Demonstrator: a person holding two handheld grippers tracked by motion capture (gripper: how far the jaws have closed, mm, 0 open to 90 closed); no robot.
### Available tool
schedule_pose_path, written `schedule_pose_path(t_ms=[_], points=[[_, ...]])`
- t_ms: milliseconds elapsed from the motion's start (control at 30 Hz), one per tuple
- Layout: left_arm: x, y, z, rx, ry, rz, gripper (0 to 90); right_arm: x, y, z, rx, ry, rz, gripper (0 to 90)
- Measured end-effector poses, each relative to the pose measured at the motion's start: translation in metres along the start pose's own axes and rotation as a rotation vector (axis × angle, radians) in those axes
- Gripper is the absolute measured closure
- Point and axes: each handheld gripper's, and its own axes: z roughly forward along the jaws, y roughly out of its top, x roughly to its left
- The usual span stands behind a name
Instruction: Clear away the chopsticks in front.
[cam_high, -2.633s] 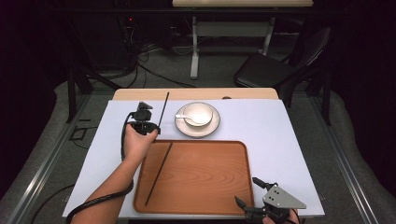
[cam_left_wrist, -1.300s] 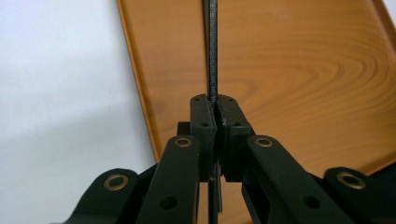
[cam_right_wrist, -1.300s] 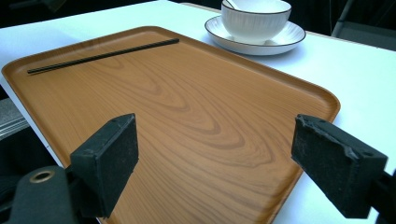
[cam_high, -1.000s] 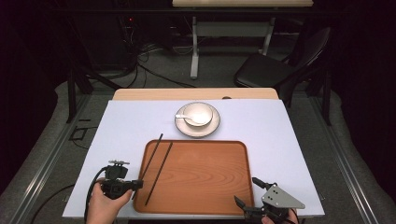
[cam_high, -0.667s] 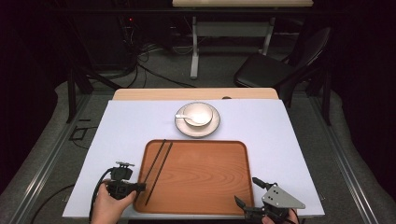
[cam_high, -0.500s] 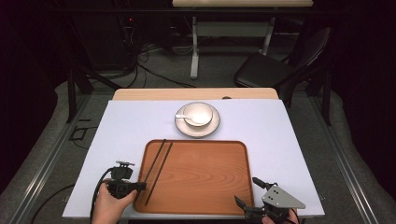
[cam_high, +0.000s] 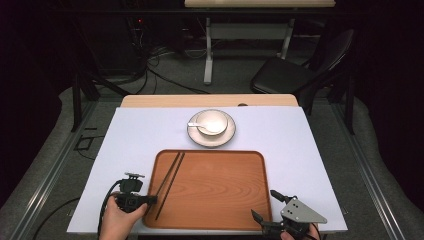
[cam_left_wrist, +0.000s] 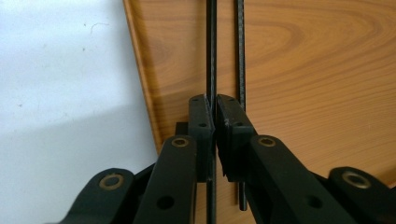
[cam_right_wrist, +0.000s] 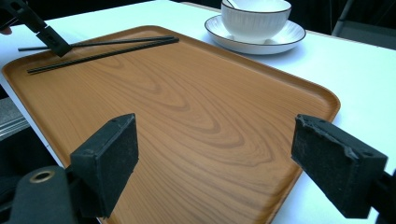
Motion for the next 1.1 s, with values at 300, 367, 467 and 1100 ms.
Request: schedule_pose_path(t_ms=[300, 367, 467, 1100], points=[[0.001, 0.0, -0.005, -0.027, -0.005, 0.005, 80.4, -0.001, 0.0, 0.0, 0.0, -0.005, 0.002, 14.4], [-0.001, 0.002, -0.007, -0.04, 0.001, 0.017, 78.7, -0.001, -0.001, 0.0, -0.001, -0.007, 0.005, 14.4], [-0.003, 0.003, -0.011, -0.093, 0.013, 0.06, 73.3, -0.002, -0.001, -0.002, -0.004, -0.015, 0.009, 14.4], [0.006, 0.024, -0.018, -0.471, 0.13, 0.212, 32.7, -0.003, -0.002, -0.001, 0.0, -0.022, 0.018, 14.4]])
